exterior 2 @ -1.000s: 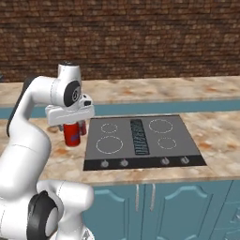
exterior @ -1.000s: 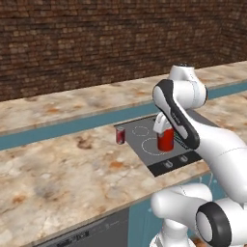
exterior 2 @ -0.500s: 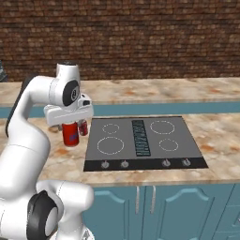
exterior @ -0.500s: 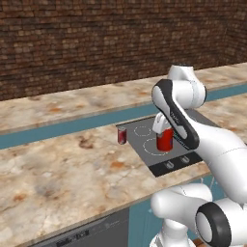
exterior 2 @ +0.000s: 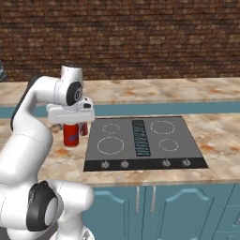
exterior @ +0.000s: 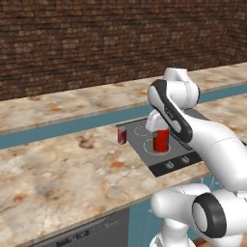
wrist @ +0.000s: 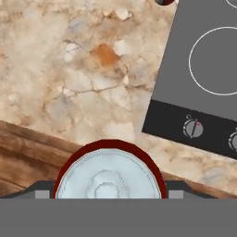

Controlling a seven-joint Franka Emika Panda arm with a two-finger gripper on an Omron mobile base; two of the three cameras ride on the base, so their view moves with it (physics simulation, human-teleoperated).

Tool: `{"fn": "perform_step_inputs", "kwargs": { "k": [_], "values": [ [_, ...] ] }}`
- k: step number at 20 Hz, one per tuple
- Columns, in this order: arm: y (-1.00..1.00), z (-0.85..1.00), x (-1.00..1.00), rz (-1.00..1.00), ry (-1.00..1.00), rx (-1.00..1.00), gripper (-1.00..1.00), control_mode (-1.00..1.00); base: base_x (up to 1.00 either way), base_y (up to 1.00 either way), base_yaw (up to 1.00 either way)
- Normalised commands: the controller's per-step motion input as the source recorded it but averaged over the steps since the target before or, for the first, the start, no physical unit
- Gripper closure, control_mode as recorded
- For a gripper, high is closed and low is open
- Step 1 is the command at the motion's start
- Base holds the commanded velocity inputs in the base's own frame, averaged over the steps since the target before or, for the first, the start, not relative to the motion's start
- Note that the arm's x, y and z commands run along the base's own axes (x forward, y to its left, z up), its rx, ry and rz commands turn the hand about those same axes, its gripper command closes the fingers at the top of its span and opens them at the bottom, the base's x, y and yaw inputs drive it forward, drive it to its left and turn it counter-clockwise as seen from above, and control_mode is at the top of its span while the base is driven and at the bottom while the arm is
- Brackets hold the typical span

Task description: Four empty soda cans are scattered around the kitchen. Gather all the cans and cluster them next to the stove for recycling.

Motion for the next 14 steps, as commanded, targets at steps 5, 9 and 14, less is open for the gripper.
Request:
{"fn": "perform_step_inputs", "kwargs": {
  "k": [5,9,14],
  "values": [
    [0.24,-0.18,0.20,-0.47,0.06,-0.01,1.00,-1.00,0.00,0.00,0.00],
    [0.17,-0.19,0.17,-0.18,-0.04,0.00,1.00,-1.00,0.00,0.00,0.00],
    [-0.03,-0.19,0.01,-0.01,-0.11,0.00,1.00,-1.00,0.00,0.00,0.00]
  ]
}}
